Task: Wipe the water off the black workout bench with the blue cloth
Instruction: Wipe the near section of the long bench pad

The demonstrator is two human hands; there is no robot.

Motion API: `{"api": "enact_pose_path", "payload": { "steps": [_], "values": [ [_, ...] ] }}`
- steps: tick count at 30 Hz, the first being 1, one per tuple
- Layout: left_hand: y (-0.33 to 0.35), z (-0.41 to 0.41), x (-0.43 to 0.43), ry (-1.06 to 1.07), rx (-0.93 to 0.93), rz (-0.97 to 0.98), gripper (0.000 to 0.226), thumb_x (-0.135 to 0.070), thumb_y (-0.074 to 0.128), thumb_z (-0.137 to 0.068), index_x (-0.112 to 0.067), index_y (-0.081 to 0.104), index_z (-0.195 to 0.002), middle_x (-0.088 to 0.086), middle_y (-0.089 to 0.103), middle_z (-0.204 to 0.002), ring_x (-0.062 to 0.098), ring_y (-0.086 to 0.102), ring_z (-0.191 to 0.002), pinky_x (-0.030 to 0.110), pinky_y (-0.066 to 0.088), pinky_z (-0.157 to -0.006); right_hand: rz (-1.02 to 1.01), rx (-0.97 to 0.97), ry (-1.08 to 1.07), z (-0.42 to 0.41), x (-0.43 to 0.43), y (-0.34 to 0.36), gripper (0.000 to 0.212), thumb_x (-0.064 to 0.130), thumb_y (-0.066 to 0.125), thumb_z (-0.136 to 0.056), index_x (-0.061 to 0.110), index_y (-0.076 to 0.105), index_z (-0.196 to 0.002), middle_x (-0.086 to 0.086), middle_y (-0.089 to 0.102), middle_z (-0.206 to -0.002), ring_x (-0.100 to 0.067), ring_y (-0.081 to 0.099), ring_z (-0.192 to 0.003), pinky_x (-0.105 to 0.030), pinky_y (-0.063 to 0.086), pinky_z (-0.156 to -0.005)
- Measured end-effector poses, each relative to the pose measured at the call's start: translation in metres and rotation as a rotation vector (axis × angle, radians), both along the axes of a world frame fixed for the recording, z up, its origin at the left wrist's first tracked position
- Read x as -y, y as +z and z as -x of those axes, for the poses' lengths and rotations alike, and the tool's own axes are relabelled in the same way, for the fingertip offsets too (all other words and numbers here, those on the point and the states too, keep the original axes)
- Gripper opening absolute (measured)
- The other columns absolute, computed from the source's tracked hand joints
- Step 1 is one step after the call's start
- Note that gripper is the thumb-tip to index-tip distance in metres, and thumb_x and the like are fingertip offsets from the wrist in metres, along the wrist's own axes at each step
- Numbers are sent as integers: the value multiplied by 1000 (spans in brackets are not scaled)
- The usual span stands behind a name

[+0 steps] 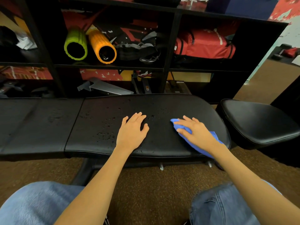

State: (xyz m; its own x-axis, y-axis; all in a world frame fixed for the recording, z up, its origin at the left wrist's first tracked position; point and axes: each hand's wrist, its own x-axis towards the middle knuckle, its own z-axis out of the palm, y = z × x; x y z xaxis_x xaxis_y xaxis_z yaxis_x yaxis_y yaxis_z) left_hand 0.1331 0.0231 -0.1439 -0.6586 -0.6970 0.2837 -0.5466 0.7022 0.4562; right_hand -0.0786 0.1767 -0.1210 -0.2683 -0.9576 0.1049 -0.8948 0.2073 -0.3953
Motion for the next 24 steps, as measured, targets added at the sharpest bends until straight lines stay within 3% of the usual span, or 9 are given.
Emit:
{"api": "enact_pose_path", "payload": {
  "steps": [4, 6, 9, 13, 15, 20, 24],
  "values": [
    [1, 1, -2, -1, 14, -6, 45, -38, 39, -98, -24, 43, -141, -4, 37, -150, 8, 26, -141, 35, 10, -119, 70, -39, -219, -14, 32, -8, 33, 22, 48, -96, 15, 56, -127, -6, 59, -129, -34, 44, -127, -37, 29, -106],
    [0, 0, -2, 2, 18, -5, 45, -38, 39, -98, -24, 43, -141, -5, 37, -150, 8, 26, -141, 34, 10, -119, 85, -108, -196, -36, 36, -10, 40, 26, 48, -96, 14, 48, -134, -7, 56, -130, -32, 47, -122, -38, 32, -103],
    [0, -1, -1, 4, 20, 5, 46, -38, 40, -98, -24, 42, -141, -5, 36, -151, 8, 26, -141, 33, 10, -118, 75, -48, -94, -67, 14, -10, 52, 37, 47, -94, 23, 34, -142, -1, 47, -139, -24, 43, -126, -37, 38, -102],
    [-1, -2, -1, -4, 19, 10, 46, -38, 39, -98, -24, 42, -142, -5, 35, -151, 7, 25, -141, 33, 9, -118, 14, 37, 210, -69, -28, -6, 52, 44, 42, -93, 26, 36, -142, 12, 38, -145, -5, 32, -136, -21, 18, -115],
    [0, -1, 0, -4, 17, 13, 46, -38, 39, -98, -24, 42, -142, -5, 35, -151, 7, 25, -141, 33, 9, -118, -13, 51, 247, -46, -33, -3, 51, 45, 42, -94, 26, 39, -141, 14, 40, -145, 0, 26, -139, -19, 15, -115],
    [1, 1, -2, 0, 22, 19, 46, -39, 39, -97, -25, 43, -141, -6, 36, -150, 6, 26, -141, 33, 9, -118, 23, -46, 33, 18, -8, -4, 46, 34, 51, -95, 21, 44, -138, 3, 46, -142, -14, 28, -141, -31, 23, -116],
    [1, 1, -2, 10, 31, 5, 46, -40, 38, -97, -26, 42, -141, -7, 36, -151, 5, 25, -141, 33, 8, -119, 47, 12, -165, 42, 39, -6, 39, 24, 51, -96, 14, 48, -134, -5, 51, -139, -27, 32, -139, -36, 29, -111]
  ]
}}
